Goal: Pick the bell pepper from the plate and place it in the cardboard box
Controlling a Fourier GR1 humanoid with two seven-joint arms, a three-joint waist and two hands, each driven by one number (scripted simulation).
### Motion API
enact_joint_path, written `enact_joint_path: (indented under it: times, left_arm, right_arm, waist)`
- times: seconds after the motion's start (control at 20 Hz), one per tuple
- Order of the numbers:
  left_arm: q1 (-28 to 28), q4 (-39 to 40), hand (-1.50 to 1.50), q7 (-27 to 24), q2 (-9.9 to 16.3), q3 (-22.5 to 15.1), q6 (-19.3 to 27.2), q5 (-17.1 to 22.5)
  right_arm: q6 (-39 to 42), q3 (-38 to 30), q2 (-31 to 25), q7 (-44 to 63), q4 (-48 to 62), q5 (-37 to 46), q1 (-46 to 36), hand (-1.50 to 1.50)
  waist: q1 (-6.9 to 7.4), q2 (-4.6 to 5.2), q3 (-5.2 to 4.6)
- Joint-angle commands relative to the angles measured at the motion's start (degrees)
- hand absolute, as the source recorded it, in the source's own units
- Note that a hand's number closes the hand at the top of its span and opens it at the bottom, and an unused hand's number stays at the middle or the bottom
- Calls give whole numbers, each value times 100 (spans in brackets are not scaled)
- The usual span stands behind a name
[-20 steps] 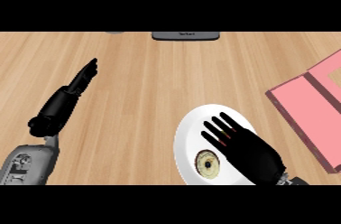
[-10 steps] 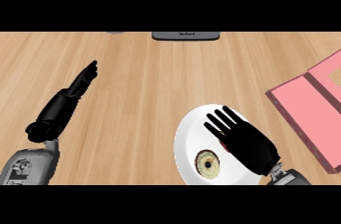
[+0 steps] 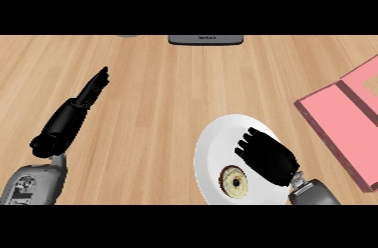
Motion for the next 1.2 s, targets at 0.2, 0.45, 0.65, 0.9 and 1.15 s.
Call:
enact_joint_path:
  times: [0.2, 0.45, 0.65, 0.9, 1.15]
  left_arm:
    - [214, -179, 0, -17, -8, 117, -63, -13]
    - [70, -81, 0, -1, 242, 327, -404, 274]
    - [9, -178, 0, 83, 51, 143, -163, 60]
    - [79, -180, 0, 25, 47, 87, -235, 27]
    - [316, -354, 0, 71, -101, 46, -121, -41]
  right_arm:
    - [-928, -121, 72, -492, -68, -42, 39, 150]
    - [-427, -716, 797, 109, 230, -558, -222, 150]
    - [240, -1707, 1692, 1819, 537, -1304, -136, 150]
    - [29, -1554, 1721, 3201, 900, -1661, -1723, 150]
    - [455, -1691, 1730, 3624, 162, -1417, -2244, 150]
  waist:
    - [3, 3, 16]
    - [47, 14, 14]
    - [28, 39, 24]
    - [139, 21, 17]
    - [44, -5, 14]
